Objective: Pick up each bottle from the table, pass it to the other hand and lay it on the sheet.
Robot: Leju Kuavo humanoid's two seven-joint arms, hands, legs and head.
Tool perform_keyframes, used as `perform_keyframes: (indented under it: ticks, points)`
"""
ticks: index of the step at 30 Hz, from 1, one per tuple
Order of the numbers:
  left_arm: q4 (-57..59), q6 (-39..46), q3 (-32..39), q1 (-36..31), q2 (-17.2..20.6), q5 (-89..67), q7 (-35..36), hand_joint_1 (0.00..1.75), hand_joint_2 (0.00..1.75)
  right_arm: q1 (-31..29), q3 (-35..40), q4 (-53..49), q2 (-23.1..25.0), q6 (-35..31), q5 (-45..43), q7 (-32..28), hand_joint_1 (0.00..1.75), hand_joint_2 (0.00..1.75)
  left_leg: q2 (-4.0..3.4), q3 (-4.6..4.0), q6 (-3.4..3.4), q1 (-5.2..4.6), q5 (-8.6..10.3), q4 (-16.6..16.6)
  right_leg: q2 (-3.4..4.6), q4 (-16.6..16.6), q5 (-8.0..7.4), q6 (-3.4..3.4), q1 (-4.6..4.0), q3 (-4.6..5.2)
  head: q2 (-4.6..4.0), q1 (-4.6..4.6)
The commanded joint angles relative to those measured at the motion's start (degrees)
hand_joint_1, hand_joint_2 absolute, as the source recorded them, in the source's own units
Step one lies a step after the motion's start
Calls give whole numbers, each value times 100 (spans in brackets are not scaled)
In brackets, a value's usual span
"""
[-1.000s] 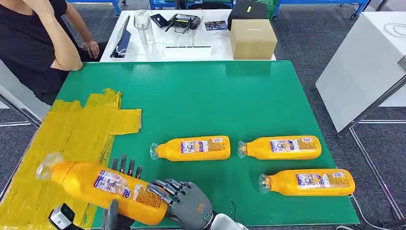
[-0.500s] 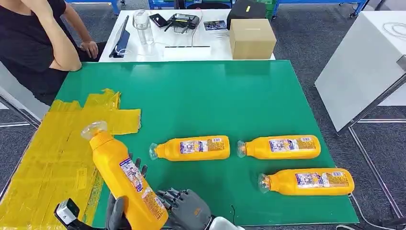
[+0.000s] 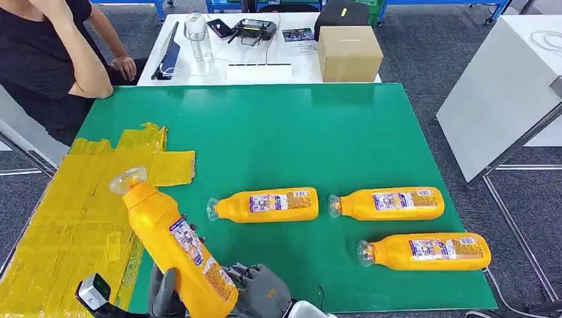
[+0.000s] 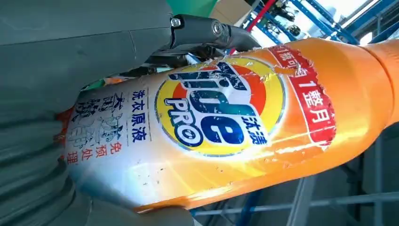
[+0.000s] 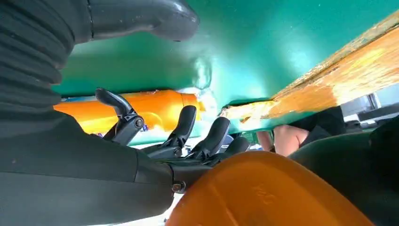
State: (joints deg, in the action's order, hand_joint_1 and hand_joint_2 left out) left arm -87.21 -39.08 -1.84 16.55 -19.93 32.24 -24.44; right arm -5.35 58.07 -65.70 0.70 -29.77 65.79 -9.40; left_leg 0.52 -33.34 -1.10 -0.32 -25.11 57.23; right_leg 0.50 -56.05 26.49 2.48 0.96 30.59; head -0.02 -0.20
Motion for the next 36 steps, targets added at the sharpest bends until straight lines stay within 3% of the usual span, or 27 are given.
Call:
perform_keyframes:
  ticks: [1,9,12,13,14,20,21,22,23,24,25,28,32,33,34,36]
  points:
    - [111,25,-18,-103,125,-126,-83,175,175,481,472,694,434,-117,-40,72,175,175,11,37,15,23,-15,-12,-22,28,12,-17,-24,-51,0,0]
    - [141,6,-17,-133,110,-109,-109,175,175,469,443,717,423,-166,-43,139,175,175,14,29,12,16,-11,-10,-21,21,11,-13,-17,-41,0,2]
    - [-28,295,114,-43,61,-343,-183,175,175,557,384,661,421,-605,389,555,175,175,15,21,9,12,-8,-8,-21,16,9,-10,-13,-31,0,2]
    - [-190,476,201,23,35,-569,-260,175,175,617,365,611,424,-745,426,680,154,175,17,32,13,19,-13,-10,-25,24,13,-15,-21,-46,0,2]
    - [-393,652,281,96,34,-860,-359,175,175,675,350,549,428,-953,422,806,21,175,12,24,10,14,-12,-7,-19,17,12,-12,-15,-34,0,0]
    - [-523,634,315,150,61,-838,-327,175,175,692,389,501,412,-982,417,825,21,175,17,33,13,20,-16,-9,-26,23,16,-15,-21,-45,0,0]
    - [-593,788,355,164,42,-1030,-385,175,175,732,325,405,418,-1023,289,824,0,175,15,26,11,15,-12,-8,-23,19,13,-12,-16,-31,0,2]
    - [-825,1082,437,218,39,-1510,-623,175,175,857,125,140,422,-1023,313,797,0,0,17,37,15,26,-19,-9,-27,28,16,-17,-27,-46,0,0]
    - [-1017,1149,335,260,220,-1826,-610,175,175,1200,-646,-763,349,-1023,4,607,0,0,17,40,16,23,-20,-10,-27,26,18,-17,-25,-47,0,2]
    - [-1243,1382,465,341,305,-2122,-724,175,175,1054,-824,-1772,-313,-861,-560,598,0,0,14,19,11,18,-15,0,-21,12,15,-12,-19,-19,0,0]
    - [-1560,1652,668,423,340,-2582,-880,175,175,1157,-1546,-3118,-788,-242,-1092,433,0,0,20,10,12,17,-18,8,-28,4,20,-13,-19,-12,0,0]
    - [-2147,2143,1168,421,423,-3331,-931,175,175,1649,-3227,-4239,-680,869,-2160,-659,0,0,22,-18,8,14,-20,30,-30,-18,22,-9,-15,38,0,0]
    - [-2246,3050,1696,153,738,-4665,-953,175,175,1953,-4015,-4357,-338,1268,-2609,-1549,0,0,26,-2,13,19,-22,13,-29,2,21,-14,-20,-24,0,-5]
    - [-2227,3111,1747,118,782,-4769,-961,175,175,1975,-4038,-4359,-320,1256,-2602,-1577,0,175,20,-1,14,21,-23,12,-25,3,20,-16,-23,-26,0,-4]
    - [-2150,3661,1872,4,878,-5545,-954,175,175,1982,-4043,-4361,-313,1254,-2603,-1656,0,175,27,-20,7,6,-3,6,-27,-4,9,-8,-7,0,0,-4]
    - [-2083,3641,1914,-53,946,-5527,-947,175,175,1990,-4035,-4360,-297,1245,-2596,-1674,0,175,41,2,13,17,-5,-4,-38,15,9,-14,-18,-27,0,-2]
